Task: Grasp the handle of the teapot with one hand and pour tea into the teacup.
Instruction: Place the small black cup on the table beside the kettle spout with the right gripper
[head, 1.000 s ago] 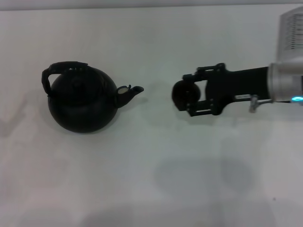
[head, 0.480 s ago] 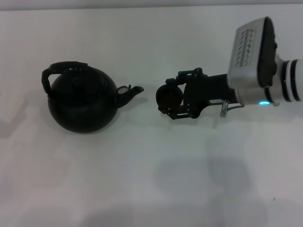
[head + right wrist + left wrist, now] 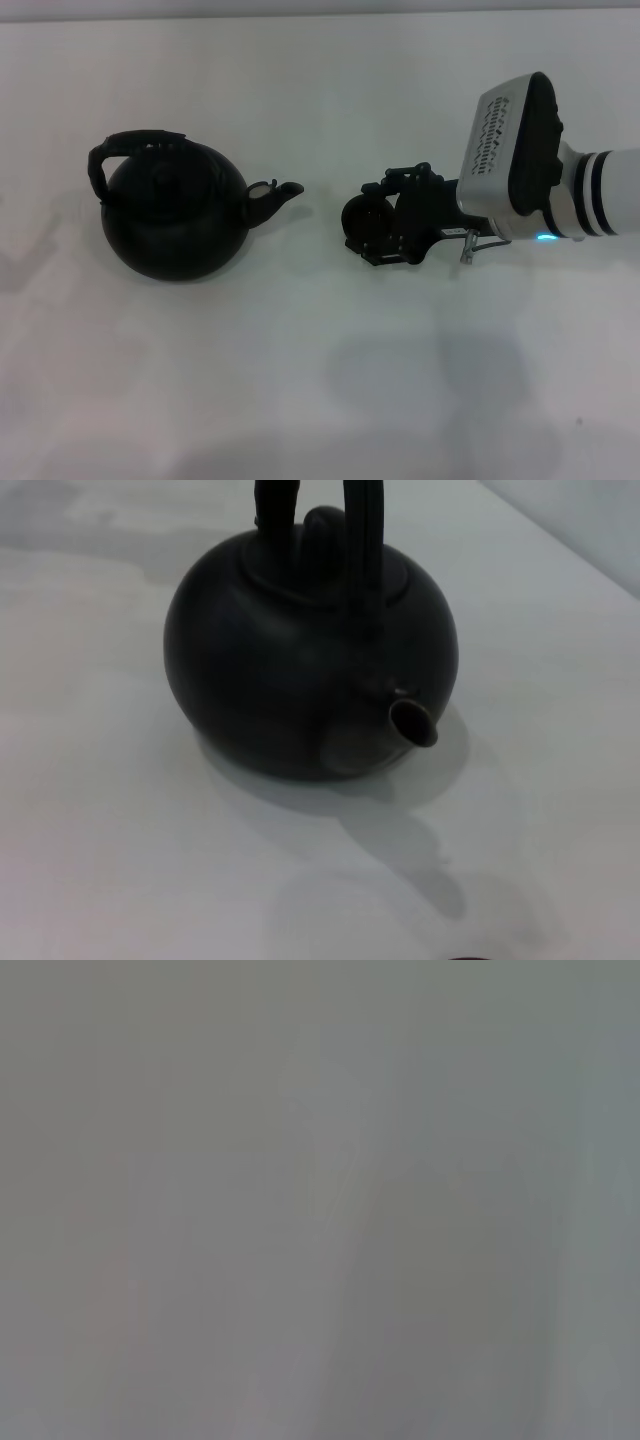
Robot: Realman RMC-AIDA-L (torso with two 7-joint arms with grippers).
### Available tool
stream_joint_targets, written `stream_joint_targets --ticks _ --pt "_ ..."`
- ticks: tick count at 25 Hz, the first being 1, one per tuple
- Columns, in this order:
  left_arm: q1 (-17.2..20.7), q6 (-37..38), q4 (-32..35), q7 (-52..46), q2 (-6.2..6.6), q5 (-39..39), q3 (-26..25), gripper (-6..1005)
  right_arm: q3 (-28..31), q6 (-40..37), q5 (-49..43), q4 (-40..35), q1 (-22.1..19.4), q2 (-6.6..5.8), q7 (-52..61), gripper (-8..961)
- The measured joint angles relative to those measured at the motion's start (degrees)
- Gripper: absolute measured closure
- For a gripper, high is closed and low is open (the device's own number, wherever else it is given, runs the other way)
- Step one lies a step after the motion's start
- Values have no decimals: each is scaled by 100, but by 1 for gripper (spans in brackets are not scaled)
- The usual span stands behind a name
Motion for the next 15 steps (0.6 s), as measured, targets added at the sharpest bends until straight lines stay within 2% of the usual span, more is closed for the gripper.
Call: stream_joint_targets --ticks 15 --pt "6 0 -136 109 9 26 0 127 -103 70 128 61 -44 -10 -68 133"
